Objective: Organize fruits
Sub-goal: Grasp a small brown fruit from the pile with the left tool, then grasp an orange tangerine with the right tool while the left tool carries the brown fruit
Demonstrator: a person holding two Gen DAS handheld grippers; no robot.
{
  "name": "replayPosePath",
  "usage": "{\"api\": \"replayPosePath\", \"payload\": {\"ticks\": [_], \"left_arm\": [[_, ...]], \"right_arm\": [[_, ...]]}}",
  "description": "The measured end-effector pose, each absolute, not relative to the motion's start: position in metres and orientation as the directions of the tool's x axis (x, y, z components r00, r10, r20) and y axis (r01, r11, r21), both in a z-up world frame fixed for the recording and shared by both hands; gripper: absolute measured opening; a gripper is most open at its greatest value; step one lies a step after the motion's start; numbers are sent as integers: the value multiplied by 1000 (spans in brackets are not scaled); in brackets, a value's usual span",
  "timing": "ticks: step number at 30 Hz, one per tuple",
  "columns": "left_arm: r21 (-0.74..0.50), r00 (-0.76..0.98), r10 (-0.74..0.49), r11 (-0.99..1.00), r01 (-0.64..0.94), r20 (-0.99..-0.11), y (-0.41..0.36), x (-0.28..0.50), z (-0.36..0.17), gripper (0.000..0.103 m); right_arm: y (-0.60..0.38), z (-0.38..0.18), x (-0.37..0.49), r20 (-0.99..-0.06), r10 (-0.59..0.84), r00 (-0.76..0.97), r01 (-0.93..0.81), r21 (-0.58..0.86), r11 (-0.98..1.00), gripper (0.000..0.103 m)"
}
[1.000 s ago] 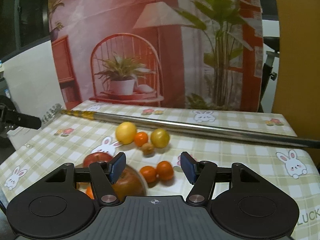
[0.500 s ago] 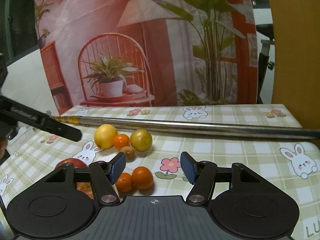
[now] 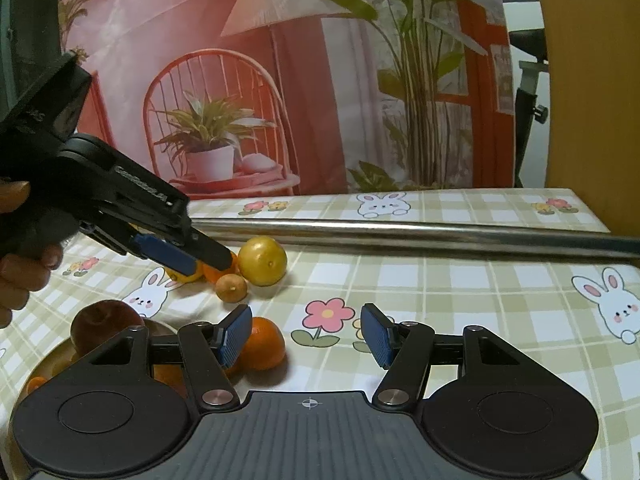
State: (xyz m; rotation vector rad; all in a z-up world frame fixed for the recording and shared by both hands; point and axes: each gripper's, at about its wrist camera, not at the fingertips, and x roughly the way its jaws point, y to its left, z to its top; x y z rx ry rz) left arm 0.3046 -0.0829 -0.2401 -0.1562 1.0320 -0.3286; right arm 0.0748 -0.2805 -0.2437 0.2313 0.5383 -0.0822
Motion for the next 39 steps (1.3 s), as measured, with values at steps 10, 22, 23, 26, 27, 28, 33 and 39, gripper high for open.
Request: {"api": "replayPosePath", "payload": {"ticks": [10, 22, 23, 26, 27, 28, 33, 39], "left_arm": [[-222, 456, -298, 951, 213, -839, -91, 314, -251, 46], [-179, 479, -294, 946, 271, -827, -93, 308, -253, 30], [-173, 486, -295, 944, 280, -823, -92, 305, -250, 30], [-170, 507, -308, 939, 299, -805, -91, 296, -239, 30], [-174, 514, -316, 936, 306, -797, -90, 292, -234, 30], [-177, 521, -324, 933, 313, -789, -89, 287, -229, 30], [-197, 566, -364, 921, 335, -740, -79, 258, -208, 30], [-214, 603, -381, 919, 332, -701, -66, 220, -195, 30]], "right_arm": [[-286, -253, 75, -521, -7, 854, 149, 230, 962, 57], [-291, -263, 72, -516, 14, 856, 147, 270, 951, 57], [-291, -263, 72, -519, 17, 855, 147, 273, 951, 57], [-291, -263, 71, -514, 23, 857, 140, 277, 951, 57], [-291, -263, 71, -512, 25, 858, 138, 279, 950, 57], [-291, -263, 71, -511, 27, 859, 137, 280, 950, 57], [-289, -263, 71, -501, 56, 863, 102, 284, 953, 54], [-287, -263, 82, -489, 119, 864, 59, 334, 941, 50]]}}
